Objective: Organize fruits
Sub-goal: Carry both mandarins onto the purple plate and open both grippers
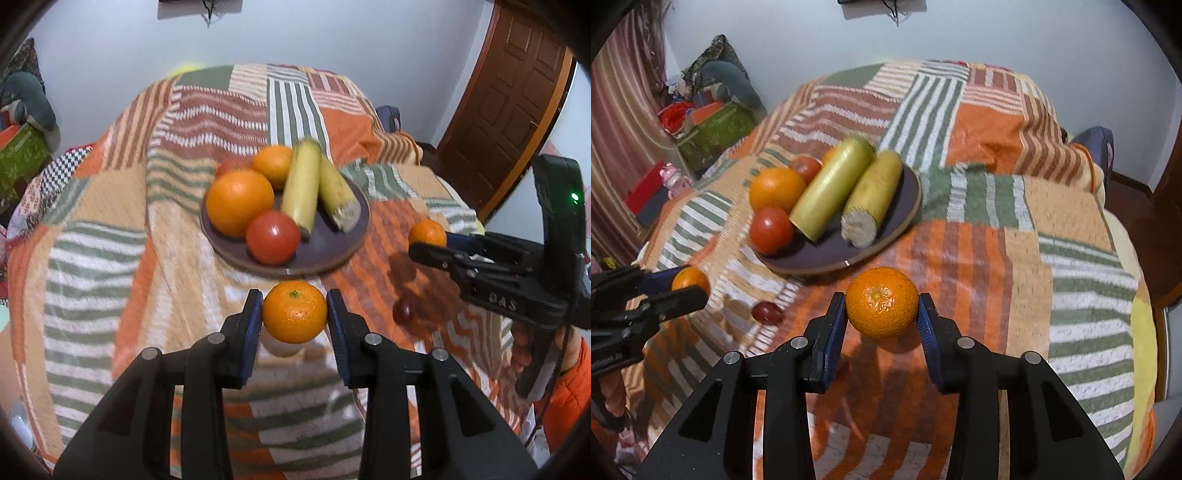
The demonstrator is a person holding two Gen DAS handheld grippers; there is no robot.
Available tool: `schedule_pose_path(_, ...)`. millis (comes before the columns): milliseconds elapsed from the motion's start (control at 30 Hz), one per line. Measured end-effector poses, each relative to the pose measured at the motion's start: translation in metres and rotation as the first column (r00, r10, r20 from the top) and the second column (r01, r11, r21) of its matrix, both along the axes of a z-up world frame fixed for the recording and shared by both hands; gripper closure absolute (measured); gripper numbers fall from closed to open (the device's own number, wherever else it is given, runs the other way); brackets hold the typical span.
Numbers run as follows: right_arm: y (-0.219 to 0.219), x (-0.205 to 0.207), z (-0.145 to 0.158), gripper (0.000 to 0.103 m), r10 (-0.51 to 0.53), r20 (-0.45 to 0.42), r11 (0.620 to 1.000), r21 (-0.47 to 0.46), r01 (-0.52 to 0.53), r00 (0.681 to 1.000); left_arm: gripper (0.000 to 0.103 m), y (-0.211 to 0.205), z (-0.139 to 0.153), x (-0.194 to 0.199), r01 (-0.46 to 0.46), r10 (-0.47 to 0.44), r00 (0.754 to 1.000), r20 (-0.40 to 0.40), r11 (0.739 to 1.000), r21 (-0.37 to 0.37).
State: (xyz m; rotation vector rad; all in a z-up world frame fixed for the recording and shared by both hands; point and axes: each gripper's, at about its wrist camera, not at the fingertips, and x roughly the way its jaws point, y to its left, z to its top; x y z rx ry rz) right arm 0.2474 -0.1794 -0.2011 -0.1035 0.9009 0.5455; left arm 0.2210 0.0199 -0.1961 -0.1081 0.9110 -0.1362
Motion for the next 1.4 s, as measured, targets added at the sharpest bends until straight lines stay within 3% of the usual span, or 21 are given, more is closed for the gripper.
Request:
schedule_pose_path(400,0.033,0.017,0.011,0.068,0.060,0.040,0.998,-0.001,-0.060,0.997,0.068,0.014,0.013,0.042,-0.039,0.038,0.998,0.052,0.999,0.026)
schedule_pose_path(633,0.058,0.028,0.002,0.068,0.117,0.023,0.993,-0.028,-0.116,0.993,0.068,0.034,0.002,0.059,-0.077,0.077,0.997,0.023,0.997,-0.005)
schedule_pose_path(867,0.078,0.035,-0.019,0.068,0.158,-0.024,0.986,-0.058,-0.159,0.987,0.068,0.030,0.000,0.069,-0.044,0.045,0.999,0.029,0.999,-0.015)
schedule_pose_path(1233,0.079,0.038,-0.024,0.068,0.184,-0.040,0.981,-0.057,-0.186,0.982,0.068,0.008,-0.011,0.094,-0.015,0.015,1.000,0.003,1.000,-0.016)
schedule_pose_path(1300,0.079,0.038,-0.024,0.068,0.186,-0.039,0.980,-0.061,-0.188,0.982,0.060,0.005,-0.011,0.093,-0.005,0.005,1.000,0.007,1.000,-0.006)
schedule_pose_path(1367,0.079,0.038,-0.025,0.068,0.187,-0.043,0.980,-0.062,-0.189,0.981,0.044,0.003,-0.009,0.092,-0.012,0.012,1.000,0.016,1.000,0.009)
schedule_pose_path(1400,0.079,0.038,-0.025,0.068,0.187,-0.047,0.980,-0.061,-0.189,0.981,0.043,0.002,-0.007,0.091,-0.019,0.019,0.999,0.028,1.000,0.018)
